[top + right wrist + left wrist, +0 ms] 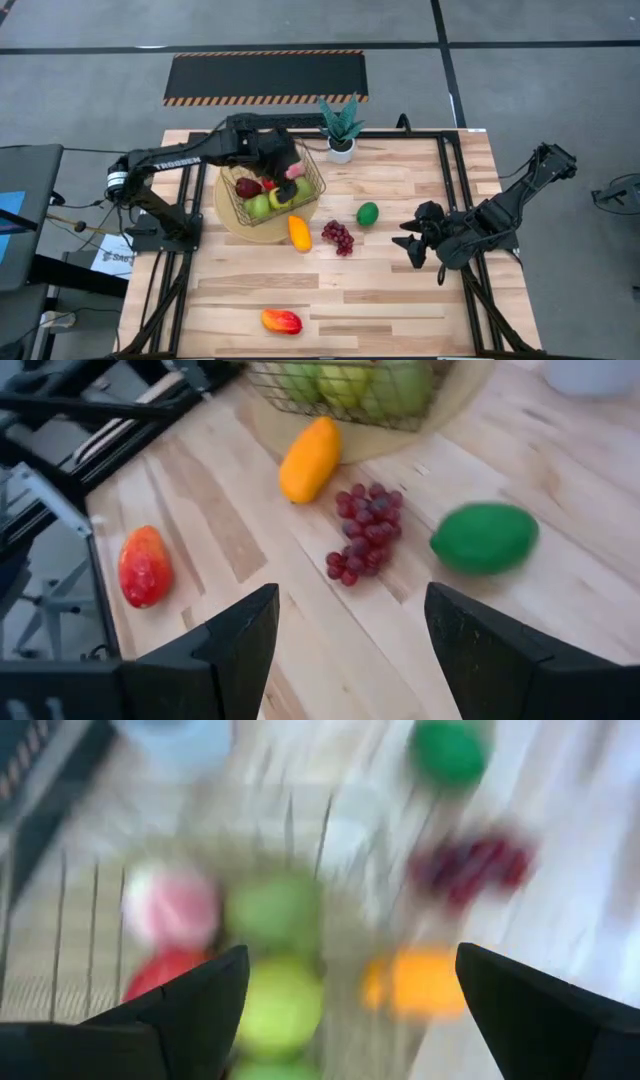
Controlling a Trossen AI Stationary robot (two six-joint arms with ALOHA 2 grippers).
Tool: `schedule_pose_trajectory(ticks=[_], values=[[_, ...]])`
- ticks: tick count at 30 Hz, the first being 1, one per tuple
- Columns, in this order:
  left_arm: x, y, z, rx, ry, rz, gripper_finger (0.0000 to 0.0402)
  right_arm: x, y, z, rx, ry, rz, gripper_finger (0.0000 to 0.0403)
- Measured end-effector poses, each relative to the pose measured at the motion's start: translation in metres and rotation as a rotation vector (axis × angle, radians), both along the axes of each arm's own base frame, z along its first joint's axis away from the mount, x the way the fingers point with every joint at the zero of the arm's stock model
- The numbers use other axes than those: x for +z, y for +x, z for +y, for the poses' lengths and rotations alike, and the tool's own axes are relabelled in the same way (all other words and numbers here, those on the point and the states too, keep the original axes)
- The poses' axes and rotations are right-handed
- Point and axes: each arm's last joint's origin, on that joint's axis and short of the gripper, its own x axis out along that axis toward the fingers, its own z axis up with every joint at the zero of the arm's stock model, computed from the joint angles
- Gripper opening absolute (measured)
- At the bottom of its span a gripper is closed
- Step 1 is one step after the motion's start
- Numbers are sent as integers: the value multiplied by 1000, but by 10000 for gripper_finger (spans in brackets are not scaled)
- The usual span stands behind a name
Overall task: Build produce basket
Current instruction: Put the green lime into the wire basket
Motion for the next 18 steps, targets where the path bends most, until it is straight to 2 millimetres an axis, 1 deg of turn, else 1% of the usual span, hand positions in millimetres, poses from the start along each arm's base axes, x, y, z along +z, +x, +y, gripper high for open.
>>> schedule_pose_trajectory(ticks=[2,4,6,8,12,14,18], values=[[18,10,-5,21,25,-129,341,-2,-2,-1,-41,35,20,273],[29,20,-14,22,84,-252,341,-5,-6,-2,-77,77,47,273],[33,30,-23,30,149,-339,341,-8,-10,-2,-111,120,79,273],[32,45,-31,47,195,-402,341,-10,-14,-3,-148,157,115,273],[14,75,-40,82,176,-470,341,-15,-24,-4,-248,216,165,273],[-1,93,-43,91,168,-486,341,-16,-29,-4,-287,231,181,273],[-41,125,-49,81,150,-458,341,-18,-38,-1,-322,258,202,273]])
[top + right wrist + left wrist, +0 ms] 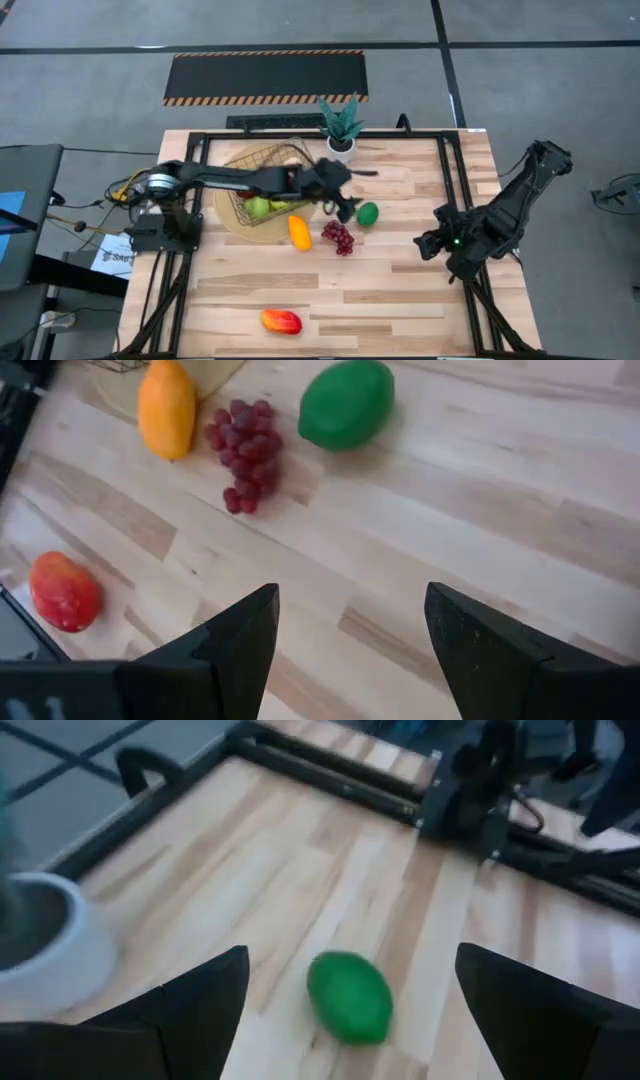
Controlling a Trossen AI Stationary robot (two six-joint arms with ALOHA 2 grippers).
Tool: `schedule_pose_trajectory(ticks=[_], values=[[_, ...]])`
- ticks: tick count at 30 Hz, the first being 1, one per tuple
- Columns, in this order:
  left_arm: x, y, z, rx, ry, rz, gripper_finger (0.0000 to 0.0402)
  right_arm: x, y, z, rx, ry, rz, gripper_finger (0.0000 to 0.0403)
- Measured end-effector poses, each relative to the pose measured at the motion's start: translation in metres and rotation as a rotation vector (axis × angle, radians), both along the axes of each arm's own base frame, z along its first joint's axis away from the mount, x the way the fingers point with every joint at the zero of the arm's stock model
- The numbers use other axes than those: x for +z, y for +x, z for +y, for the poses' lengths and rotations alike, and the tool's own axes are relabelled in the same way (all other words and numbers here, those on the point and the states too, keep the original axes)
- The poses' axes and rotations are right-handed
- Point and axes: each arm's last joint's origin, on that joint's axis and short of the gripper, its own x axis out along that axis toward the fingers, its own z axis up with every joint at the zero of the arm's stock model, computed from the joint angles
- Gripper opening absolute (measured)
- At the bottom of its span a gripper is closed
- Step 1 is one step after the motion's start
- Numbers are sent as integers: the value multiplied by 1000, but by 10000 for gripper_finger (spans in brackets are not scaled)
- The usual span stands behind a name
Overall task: Build produce basket
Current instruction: Put the green lime into the wire basket
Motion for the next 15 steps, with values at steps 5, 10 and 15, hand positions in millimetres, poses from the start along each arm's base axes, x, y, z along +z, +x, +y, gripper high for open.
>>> schedule_pose_trajectory(ticks=[5,10,15], values=[[-31,36,-7,-31,21,39,341,-1,-7,5,-2,21,2,273],[-49,64,-11,-2,161,120,341,-1,-10,9,11,35,-5,273],[-68,82,-9,60,106,212,341,-1,-13,11,19,46,-10,273]])
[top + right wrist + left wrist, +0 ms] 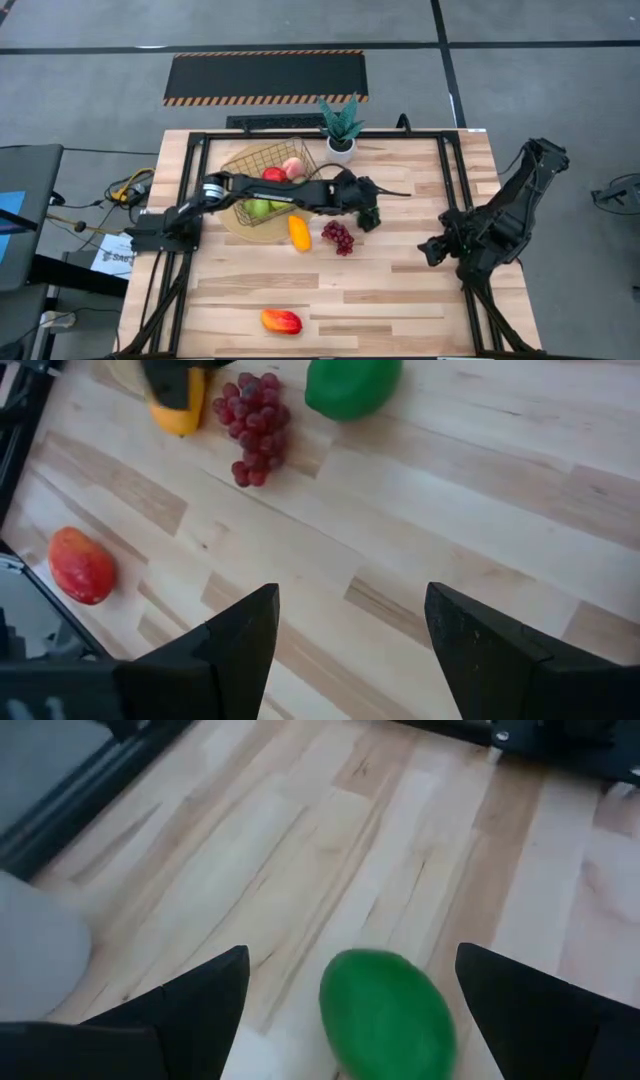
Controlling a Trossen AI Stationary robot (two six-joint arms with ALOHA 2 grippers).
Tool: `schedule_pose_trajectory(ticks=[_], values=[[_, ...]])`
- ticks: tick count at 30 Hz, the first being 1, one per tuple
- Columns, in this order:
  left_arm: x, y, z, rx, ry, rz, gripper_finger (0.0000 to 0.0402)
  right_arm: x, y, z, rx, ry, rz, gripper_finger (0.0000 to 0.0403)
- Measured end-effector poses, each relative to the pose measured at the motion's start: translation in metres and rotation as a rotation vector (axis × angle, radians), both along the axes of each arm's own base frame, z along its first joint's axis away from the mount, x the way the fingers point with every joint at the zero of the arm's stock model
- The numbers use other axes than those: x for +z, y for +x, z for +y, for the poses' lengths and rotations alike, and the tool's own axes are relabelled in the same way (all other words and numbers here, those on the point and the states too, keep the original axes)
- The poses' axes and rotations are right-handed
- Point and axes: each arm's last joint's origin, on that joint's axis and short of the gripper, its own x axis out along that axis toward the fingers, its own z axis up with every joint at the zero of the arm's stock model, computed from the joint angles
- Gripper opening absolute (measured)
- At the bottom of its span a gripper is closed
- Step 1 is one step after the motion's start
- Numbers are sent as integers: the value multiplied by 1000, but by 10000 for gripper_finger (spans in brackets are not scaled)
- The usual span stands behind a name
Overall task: Build produce basket
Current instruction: Put the green lime into the wire basket
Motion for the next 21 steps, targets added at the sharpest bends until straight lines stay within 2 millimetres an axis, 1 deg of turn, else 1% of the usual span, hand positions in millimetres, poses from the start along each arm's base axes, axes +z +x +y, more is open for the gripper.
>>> schedule_pose_trajectory(ticks=[2,6,11,16,21], values=[[-4,6,1,7,-12,7,341,0,-1,1,7,1,-1,273],[-14,14,-4,-7,11,15,341,0,-1,1,12,1,-1,273],[-31,17,-4,32,-10,33,341,0,-1,1,15,-4,1,273],[-52,17,-5,30,-40,105,341,0,-2,1,21,-11,4,273],[-55,16,-7,32,-37,114,341,0,-1,1,39,-24,8,273]])
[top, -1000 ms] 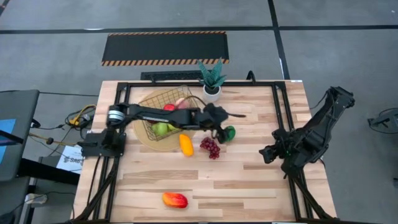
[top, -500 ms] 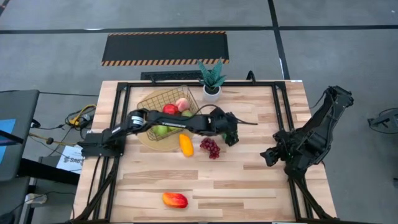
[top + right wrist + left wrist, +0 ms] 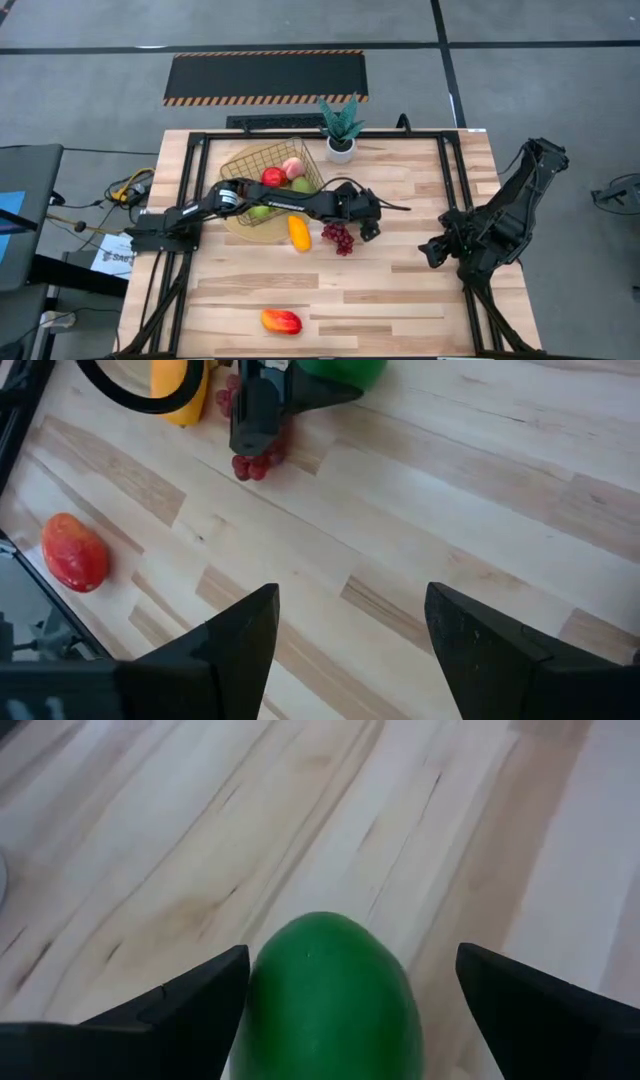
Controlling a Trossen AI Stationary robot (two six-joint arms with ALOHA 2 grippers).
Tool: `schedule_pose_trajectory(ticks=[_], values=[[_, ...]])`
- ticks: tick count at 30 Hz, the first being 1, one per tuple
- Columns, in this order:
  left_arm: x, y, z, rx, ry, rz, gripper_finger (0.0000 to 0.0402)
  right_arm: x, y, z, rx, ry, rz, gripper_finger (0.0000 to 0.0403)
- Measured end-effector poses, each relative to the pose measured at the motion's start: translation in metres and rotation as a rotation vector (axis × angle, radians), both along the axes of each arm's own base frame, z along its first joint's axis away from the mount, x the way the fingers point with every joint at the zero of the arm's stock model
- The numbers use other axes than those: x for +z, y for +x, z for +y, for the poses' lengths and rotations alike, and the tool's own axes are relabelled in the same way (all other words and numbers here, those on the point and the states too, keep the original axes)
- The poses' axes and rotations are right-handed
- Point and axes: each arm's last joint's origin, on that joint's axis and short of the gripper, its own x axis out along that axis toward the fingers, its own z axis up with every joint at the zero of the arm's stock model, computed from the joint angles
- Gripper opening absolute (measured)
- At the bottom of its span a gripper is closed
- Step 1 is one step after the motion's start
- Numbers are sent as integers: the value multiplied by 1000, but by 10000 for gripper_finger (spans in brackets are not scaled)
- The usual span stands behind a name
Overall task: Build produce basket
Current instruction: Put the green lime into the wire basket
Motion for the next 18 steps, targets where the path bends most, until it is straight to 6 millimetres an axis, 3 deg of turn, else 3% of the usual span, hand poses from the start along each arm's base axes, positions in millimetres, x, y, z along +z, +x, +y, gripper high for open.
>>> schedule_pose_trajectory(ticks=[18], values=[[-19,-15,3,34,-16,149,305,0,0,0,21,-24,-3,273]])
